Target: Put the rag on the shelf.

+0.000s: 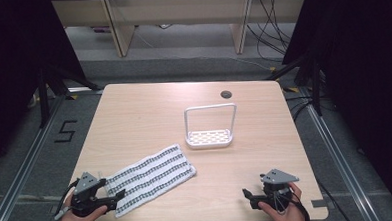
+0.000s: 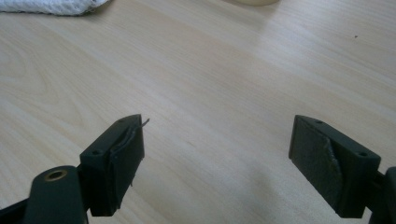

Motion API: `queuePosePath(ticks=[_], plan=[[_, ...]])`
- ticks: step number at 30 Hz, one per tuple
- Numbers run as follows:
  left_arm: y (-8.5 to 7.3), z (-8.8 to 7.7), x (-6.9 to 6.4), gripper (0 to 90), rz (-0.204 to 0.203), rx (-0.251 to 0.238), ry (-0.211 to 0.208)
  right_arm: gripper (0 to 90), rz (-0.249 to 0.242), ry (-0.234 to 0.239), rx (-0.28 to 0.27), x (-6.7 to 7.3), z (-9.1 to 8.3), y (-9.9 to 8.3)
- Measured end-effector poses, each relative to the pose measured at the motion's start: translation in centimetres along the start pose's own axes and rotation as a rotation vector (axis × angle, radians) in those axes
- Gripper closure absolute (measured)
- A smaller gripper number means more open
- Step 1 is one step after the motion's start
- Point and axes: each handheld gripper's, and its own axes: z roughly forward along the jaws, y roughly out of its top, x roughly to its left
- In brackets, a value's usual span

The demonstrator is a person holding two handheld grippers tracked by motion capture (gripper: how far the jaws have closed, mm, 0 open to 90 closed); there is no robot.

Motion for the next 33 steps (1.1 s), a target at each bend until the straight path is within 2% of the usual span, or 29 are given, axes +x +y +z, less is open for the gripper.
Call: queuePosePath(ticks=[1,2,3,6,7,11,12,13,14,16,17,19,20,21,23,24,25,26,27,30,32,33], plan=[[0.0,0.0,0.0,16.6,-0.003,-0.002,0.001,19.5,0.003,-0.002,0.0,0.0,0.0,0.0],[0.0,0.0,0.0,16.6,0.0,0.001,0.001,19.5,-0.019,-0.004,-0.017,-0.1,0.1,0.0],[0.0,0.0,0.0,16.6,0.0,0.001,0.001,19.5,0.001,0.002,-0.005,0.0,0.0,0.1],[0.0,0.0,0.1,16.6,-0.002,0.0,-0.001,20.4,0.003,0.01,0.0,0.1,0.0,0.2],[0.0,0.3,-0.1,16.6,-0.032,-0.028,-0.01,20.5,0.002,0.005,-0.001,0.2,0.0,0.2],[0.2,0.3,0.1,16.6,-0.001,0.002,-0.009,21.4,-0.017,0.012,-0.003,0.3,0.3,0.4],[0.3,0.5,-0.1,16.6,-0.035,-0.025,-0.016,21.8,-0.021,0.02,-0.002,0.3,0.4,0.6],[0.4,0.4,0.0,16.6,-0.021,-0.008,-0.02,22.1,-0.028,0.014,-0.009,0.4,0.4,0.7],[0.6,0.5,0.0,17.0,-0.027,-0.02,-0.023,23.5,-0.015,0.025,-0.007,0.7,0.4,1.1],[0.8,0.5,0.0,17.0,-0.015,-0.017,-0.025,23.6,-0.021,0.023,-0.009,0.7,0.4,1.2],[1.0,0.5,0.1,17.0,0.004,-0.006,-0.027,24.0,-0.035,0.029,-0.015,0.7,0.5,1.4],[1.3,0.8,0.0,17.0,0.006,-0.013,-0.037,26.1,-0.041,0.033,-0.02,1.1,0.5,1.9],[1.5,0.9,-0.1,17.0,-0.012,-0.019,-0.043,26.1,-0.041,0.033,-0.02,1.1,0.5,1.9],[1.8,0.9,-0.1,17.0,0.01,-0.005,-0.045,27.0,-0.07,0.034,-0.021,1.1,0.6,2.0],[2.3,1.0,-0.3,17.0,-0.004,-0.018,-0.057,27.2,-0.056,0.044,-0.011,1.4,0.6,2.3],[2.6,1.0,-0.3,17.0,0.016,-0.003,-0.057,27.4,-0.063,0.051,-0.009,1.5,0.7,2.4],[2.9,1.3,-0.5,17.2,-0.001,-0.027,-0.062,28.1,-0.081,0.049,-0.014,1.7,0.8,2.7],[3.1,1.4,-0.6,17.3,0.006,-0.037,-0.063,28.1,-0.075,0.048,-0.009,1.8,0.8,2.9],[3.4,1.4,-0.5,17.5,0.024,-0.023,-0.067,28.2,-0.101,0.043,-0.024,1.8,1.0,3.0],[4.6,2.0,-0.6,17.9,0.039,-0.016,-0.065,28.5,-0.09,0.058,-0.008,2.3,1.2,3.5],[4.8,2.1,-0.7,18.1,0.038,-0.003,-0.07,28.6,-0.109,0.056,-0.017,2.3,1.3,3.7],[4.9,2.4,-0.9,18.1,0.026,-0.02,-0.072,28.6,-0.119,0.061,-0.016,2.4,1.5,3.8]])
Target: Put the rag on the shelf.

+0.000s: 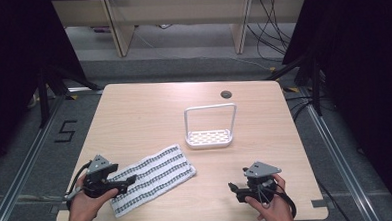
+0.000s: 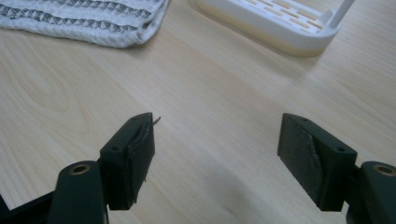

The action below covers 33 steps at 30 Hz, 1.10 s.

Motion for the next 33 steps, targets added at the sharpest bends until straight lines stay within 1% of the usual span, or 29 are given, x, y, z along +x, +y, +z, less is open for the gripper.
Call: queuePosePath(ticks=[1,5,6,7,8,9,10,11,12,13,14,16,17,18,19,20,21,22,23,24,25,26,27,28,29,31,32,33], plan=[[0.1,0.0,0.0,18.1,0.011,0.018,0.0,28.7,-0.007,-0.003,-0.009,0.1,0.1,0.2],[0.6,0.4,-0.1,18.0,0.014,0.024,-0.001,30.7,-0.016,0.014,-0.005,0.4,0.4,0.6],[0.8,0.5,-0.2,18.0,0.007,0.023,0.002,30.7,-0.02,0.017,-0.001,0.5,0.5,0.7],[1.1,0.5,-0.2,18.1,0.01,0.027,0.003,30.7,-0.018,0.021,0.005,0.7,0.6,0.9],[1.3,0.7,-0.3,18.1,0.011,0.022,0.002,30.7,-0.031,0.023,-0.005,0.7,0.8,1.0],[1.5,0.9,-0.3,18.1,0.018,0.023,0.003,30.9,-0.035,0.028,-0.005,0.8,0.9,1.2],[2.0,1.2,-0.6,18.1,0.024,0.022,0.004,31.4,-0.033,0.042,-0.002,1.0,1.2,1.6],[2.2,1.4,-0.6,18.3,0.027,0.022,0.0,31.4,-0.046,0.04,-0.004,1.0,1.2,1.8],[2.5,1.7,-0.6,19.1,0.034,0.032,-0.006,31.5,-0.041,0.051,-0.003,1.2,1.4,2.0],[2.7,2.1,-0.6,20.1,0.039,0.028,-0.01,31.6,-0.047,0.053,-0.001,1.2,1.6,2.3],[2.7,2.1,-0.6,20.9,0.039,0.028,-0.01,31.6,-0.047,0.053,-0.001,1.2,1.6,2.3],[3.2,2.7,-0.5,21.4,0.033,0.035,-0.018,33.1,-0.057,0.066,0.004,1.6,2.5,3.1],[3.7,3.2,-0.5,21.9,0.048,0.05,-0.021,33.7,-0.07,0.07,0.004,1.8,2.8,3.3],[3.7,3.2,-0.5,22.6,0.048,0.05,-0.021,33.7,-0.07,0.07,0.004,1.8,2.8,3.3],[4.1,3.6,-0.6,22.6,0.049,0.05,-0.021,34.2,-0.075,0.077,0.011,1.8,3.0,3.6],[4.4,4.0,-0.6,23.6,0.061,0.054,-0.022,35.0,-0.088,0.083,0.006,2.0,3.4,3.8],[4.7,4.3,-0.7,24.6,0.067,0.059,-0.027,35.6,-0.089,0.083,0.018,2.2,3.7,4.1],[5.0,4.7,-0.8,26.2,0.076,0.068,-0.036,36.7,-0.098,0.091,0.018,2.3,4.0,4.4],[5.6,5.3,-0.9,26.6,0.092,0.084,-0.036,38.4,-0.1,0.098,0.024,2.6,4.5,4.8],[5.6,5.3,-0.9,27.2,0.092,0.084,-0.036,38.4,-0.1,0.098,0.024,2.6,4.5,4.8],[6.2,6.0,-1.1,28.8,0.112,0.095,-0.05,40.5,-0.107,0.101,0.036,2.9,5.0,5.2],[6.2,6.0,-1.1,29.3,0.112,0.095,-0.05,40.5,-0.107,0.101,0.036,2.9,5.0,5.2],[6.6,6.5,-1.1,31.3,0.131,0.11,-0.06,42.3,-0.124,0.102,0.035,3.1,5.5,5.5],[6.9,6.8,-1.2,31.3,0.142,0.115,-0.069,42.3,-0.124,0.102,0.035,3.1,5.5,5.5],[7.4,7.5,-1.4,33.1,0.149,0.122,-0.095,44.1,-0.119,0.107,0.041,3.3,6.0,5.9],[7.9,8.3,-1.5,33.4,0.144,0.131,-0.107,46.0,-0.119,0.115,0.041,3.5,6.4,6.1],[8.1,8.6,-1.5,33.7,0.157,0.146,-0.116,46.6,-0.121,0.119,0.05,3.6,6.6,6.3],[8.3,9.0,-1.5,33.9,0.155,0.153,-0.115,47.1,-0.125,0.115,0.049,3.7,6.9,6.4]])
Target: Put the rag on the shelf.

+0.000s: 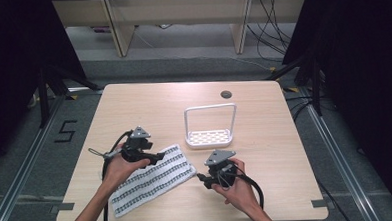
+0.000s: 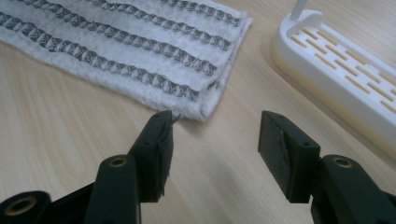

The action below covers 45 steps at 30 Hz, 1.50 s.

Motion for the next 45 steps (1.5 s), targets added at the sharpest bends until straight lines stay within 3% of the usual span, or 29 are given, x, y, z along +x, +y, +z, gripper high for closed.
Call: queuePosePath(ticks=[2,5,9,11,15,19,20,29,30,34,36,37,39,43,45], plan=[[0.4,0.7,0.2,34.2,0.002,0.016,-0.015,48.5,0.004,0.0,-0.003,0.1,0.6,0.3],[0.8,1.7,0.5,34.2,0.005,0.037,-0.016,49.7,-0.035,0.011,0.008,0.1,1.3,0.7],[1.2,2.4,0.7,33.8,0.005,0.04,-0.019,50.5,-0.031,0.016,0.022,0.3,2.0,1.1],[1.5,3.2,0.9,33.7,-0.016,0.025,-0.033,51.2,-0.029,0.023,0.032,0.3,2.4,1.3],[1.8,4.1,1.0,33.4,-0.003,0.048,-0.038,51.6,-0.022,0.022,0.025,0.3,3.0,1.3],[2.1,5.0,1.0,33.0,-0.003,0.035,-0.054,52.0,-0.031,0.022,0.046,0.2,3.2,1.5],[2.3,5.4,0.9,33.0,0.014,0.042,-0.06,52.2,-0.019,0.023,0.04,0.3,3.5,1.5],[2.4,7.2,0.8,33.5,0.033,0.074,-0.079,52.4,-0.016,0.024,0.057,0.2,4.1,1.6],[2.4,7.4,0.9,33.6,0.055,0.099,-0.082,52.6,-0.012,0.028,0.067,0.2,4.1,1.6],[2.4,7.7,1.0,34.9,0.055,0.107,-0.084,53.6,-0.017,0.027,0.067,0.1,4.6,1.6],[2.4,7.8,0.9,35.6,0.05,0.112,-0.081,53.6,0.016,0.033,0.077,0.3,4.7,1.7],[2.5,7.8,0.9,35.7,0.048,0.139,-0.077,53.7,-0.01,0.029,0.082,0.1,4.8,1.7],[2.5,8.0,0.8,37.1,0.048,0.145,-0.072,54.4,-0.009,0.032,0.086,0.1,5.0,1.7],[2.6,8.1,0.7,41.9,0.053,0.14,-0.073,56.2,0.031,0.03,0.102,0.2,5.1,1.7],[2.6,8.0,0.6,43.8,0.077,0.147,-0.071,58.7,0.019,0.026,0.084,0.1,5.4,1.7]])
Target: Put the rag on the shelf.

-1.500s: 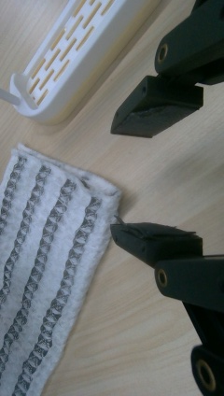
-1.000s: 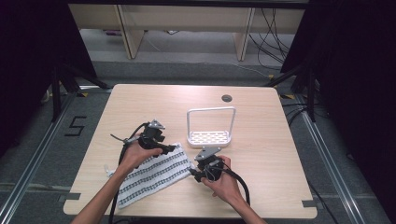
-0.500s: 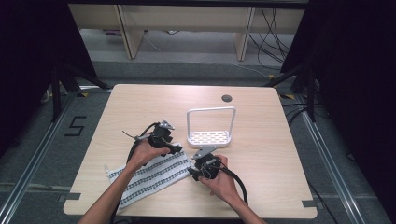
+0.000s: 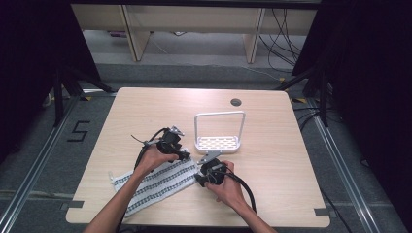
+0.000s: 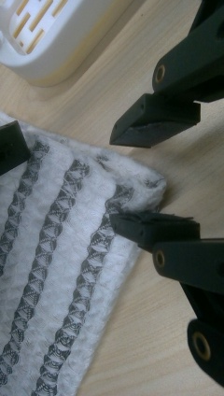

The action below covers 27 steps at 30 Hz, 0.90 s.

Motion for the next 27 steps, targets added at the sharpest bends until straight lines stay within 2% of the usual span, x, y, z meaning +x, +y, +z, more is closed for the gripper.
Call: queuePosePath(ticks=[2,3,4,5,6,7,8,9,11,14,15,16,18,19,20,21,22,23,25,26,27], plan=[[0.1,0.0,-0.2,48.1,0.011,0.0,0.009,61.8,-0.003,0.007,-0.003,-0.1,0.2,0.0],[0.1,-0.1,-0.2,55.3,0.033,0.012,0.015,65.7,0.008,0.021,0.008,-0.1,0.1,0.1],[0.1,-0.1,-0.2,57.5,0.033,0.012,0.015,65.7,0.008,0.021,0.008,-0.1,0.1,0.1],[0.0,-0.1,-0.3,61.8,0.046,0.008,0.018,71.0,-0.003,0.024,0.005,-0.2,0.1,0.1],[0.0,-0.1,-0.3,63.8,0.046,0.008,0.018,71.0,-0.003,0.024,0.005,-0.2,0.1,0.1],[0.0,-0.1,-0.5,68.0,0.045,0.002,0.014,75.4,0.013,0.041,-0.003,-0.1,0.2,0.2],[0.0,-0.1,-0.6,68.0,0.049,0.007,0.008,75.4,0.013,0.041,-0.003,-0.1,0.2,0.2],[0.1,-0.2,-0.6,74.7,0.077,0.01,0.015,78.9,0.018,0.043,0.003,-0.2,0.2,0.2],[0.1,-0.2,-0.8,79.4,0.071,0.008,0.019,82.1,0.02,0.052,-0.005,-0.3,0.3,0.2],[0.0,-0.3,-0.8,82.1,0.073,-0.013,0.025,83.6,0.036,0.055,-0.007,-0.3,0.2,0.2],[0.0,-0.6,-0.9,82.7,0.063,-0.024,0.027,84.5,0.044,0.06,-0.035,-0.3,0.3,0.2],[0.0,-0.6,-0.9,83.0,0.063,-0.024,0.027,84.5,0.044,0.06,-0.035,-0.3,0.3,0.2],[0.0,-1.0,-0.9,83.5,0.063,-0.036,0.027,85.0,0.027,0.055,-0.037,-0.5,0.0,0.3],[0.1,-1.6,-1.0,83.7,0.05,-0.047,0.029,85.3,0.01,0.058,-0.068,-0.5,0.0,0.4],[0.1,-1.6,-1.0,83.9,0.05,-0.047,0.029,85.3,0.01,0.058,-0.068,-0.5,0.0,0.4],[0.1,-1.9,-1.0,84.1,0.046,-0.06,0.029,85.6,0.033,0.077,-0.051,-0.5,-0.4,0.6],[0.1,-2.1,-1.0,84.1,0.047,-0.064,0.025,85.6,0.033,0.077,-0.051,-0.5,-0.4,0.6],[0.2,-2.7,-1.1,84.2,0.05,-0.064,0.032,85.8,0.034,0.073,-0.077,-0.5,-0.4,0.6],[0.3,-3.3,-1.1,84.3,0.05,-0.078,0.035,86.1,0.033,0.063,-0.091,-0.5,-0.7,0.7],[0.3,-3.3,-1.1,84.3,0.05,-0.078,0.035,86.2,0.068,0.075,-0.088,-0.4,-0.9,0.8],[0.3,-4.0,-1.1,84.4,0.046,-0.086,0.036,86.3,0.052,0.075,-0.094,-0.6,-1.1,0.9]])
